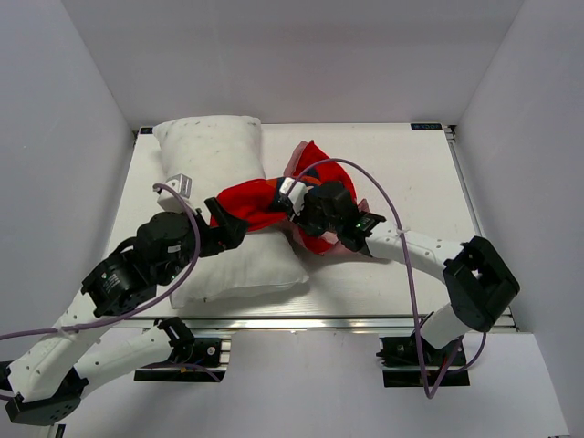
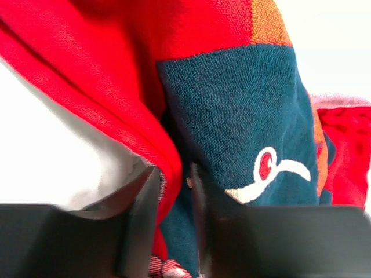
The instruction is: Put the pillow into the pillowcase
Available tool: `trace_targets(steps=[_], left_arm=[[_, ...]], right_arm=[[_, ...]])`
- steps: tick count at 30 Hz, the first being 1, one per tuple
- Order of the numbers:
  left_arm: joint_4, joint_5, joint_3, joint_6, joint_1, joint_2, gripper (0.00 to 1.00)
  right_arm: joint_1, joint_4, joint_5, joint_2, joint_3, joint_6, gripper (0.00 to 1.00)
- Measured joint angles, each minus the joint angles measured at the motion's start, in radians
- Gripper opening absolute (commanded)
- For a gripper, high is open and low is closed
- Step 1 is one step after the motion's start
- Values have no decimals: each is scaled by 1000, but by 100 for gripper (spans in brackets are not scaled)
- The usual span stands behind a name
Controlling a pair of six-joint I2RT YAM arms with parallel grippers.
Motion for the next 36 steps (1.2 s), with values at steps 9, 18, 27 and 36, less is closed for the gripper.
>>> trace_targets(steps=[9, 18, 27, 36], left_arm=[[56, 15, -32, 0, 0, 21, 94], [79, 21, -45, 0, 0, 53, 94], [134, 42, -66, 6, 0, 81, 95], [151, 68, -70, 34, 0, 146, 95]], right_arm=[[-126, -76, -123, -1, 77, 108, 0], [-443, -122, -154, -116, 346, 299, 0], [-1028, -54, 52, -192, 262, 217, 0], [-1138, -129, 29, -241, 137, 48, 61]])
